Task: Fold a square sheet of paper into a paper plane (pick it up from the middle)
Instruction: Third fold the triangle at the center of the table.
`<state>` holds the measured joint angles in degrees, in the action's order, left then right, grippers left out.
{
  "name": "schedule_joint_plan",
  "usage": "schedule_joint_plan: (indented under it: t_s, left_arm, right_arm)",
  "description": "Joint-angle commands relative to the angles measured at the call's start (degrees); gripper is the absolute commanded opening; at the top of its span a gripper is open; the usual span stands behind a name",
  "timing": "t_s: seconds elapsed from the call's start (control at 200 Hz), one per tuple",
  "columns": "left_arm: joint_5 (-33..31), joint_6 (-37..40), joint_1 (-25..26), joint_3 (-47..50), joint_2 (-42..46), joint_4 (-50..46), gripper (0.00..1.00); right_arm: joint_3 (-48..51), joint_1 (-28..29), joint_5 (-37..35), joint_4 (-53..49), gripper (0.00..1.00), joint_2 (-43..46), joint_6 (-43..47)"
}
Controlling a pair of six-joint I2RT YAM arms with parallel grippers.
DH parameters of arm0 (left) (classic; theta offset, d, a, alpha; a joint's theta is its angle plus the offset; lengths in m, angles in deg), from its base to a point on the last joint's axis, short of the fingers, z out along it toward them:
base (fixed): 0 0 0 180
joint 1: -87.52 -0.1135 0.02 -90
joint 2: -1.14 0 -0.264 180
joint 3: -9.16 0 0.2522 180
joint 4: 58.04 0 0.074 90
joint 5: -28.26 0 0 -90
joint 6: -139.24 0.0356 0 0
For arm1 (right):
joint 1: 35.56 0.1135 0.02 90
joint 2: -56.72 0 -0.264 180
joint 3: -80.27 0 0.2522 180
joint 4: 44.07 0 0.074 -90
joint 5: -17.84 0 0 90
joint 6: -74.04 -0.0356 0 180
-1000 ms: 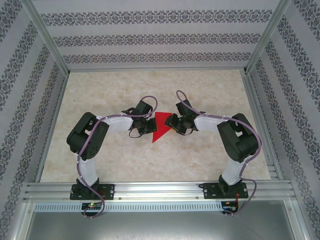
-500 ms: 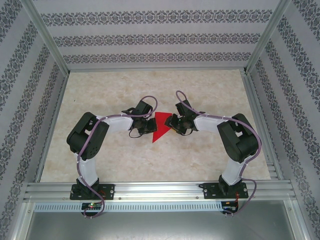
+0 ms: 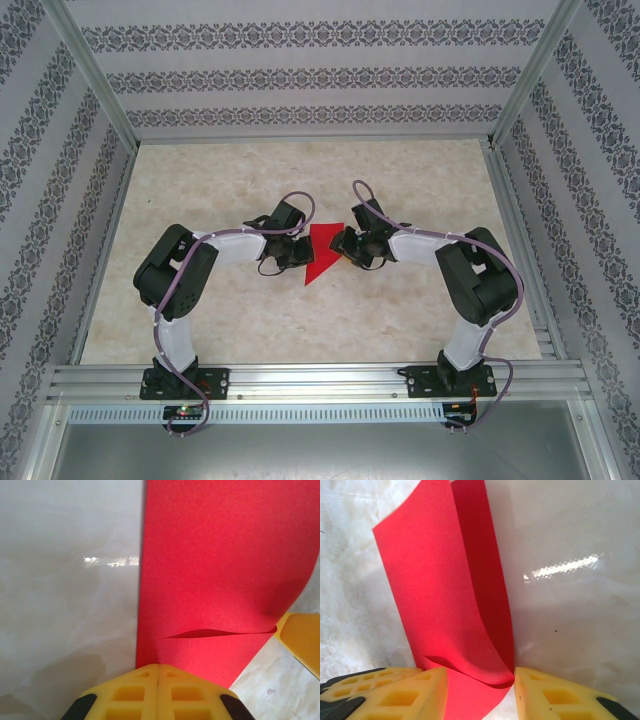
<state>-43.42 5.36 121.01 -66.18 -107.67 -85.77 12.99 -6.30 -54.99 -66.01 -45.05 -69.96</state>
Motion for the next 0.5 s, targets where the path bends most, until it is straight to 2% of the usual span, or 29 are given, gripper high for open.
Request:
schedule_joint_plan:
  t_s: [0.0, 0.495]
  left_arm:
    - [-3.8, 0.2, -0.4, 1.0, -4.5, -3.1, 0.06]
    - [-3.7, 0.4, -0.5, 0.7, -4.9, -3.3, 0.06]
  right_arm:
    - [0.0, 0.7, 0.3, 0.9, 0.39, 2.9, -0.4]
    - [1.8, 1.0, 3.8, 3.0, 0.39, 3.9, -1.8]
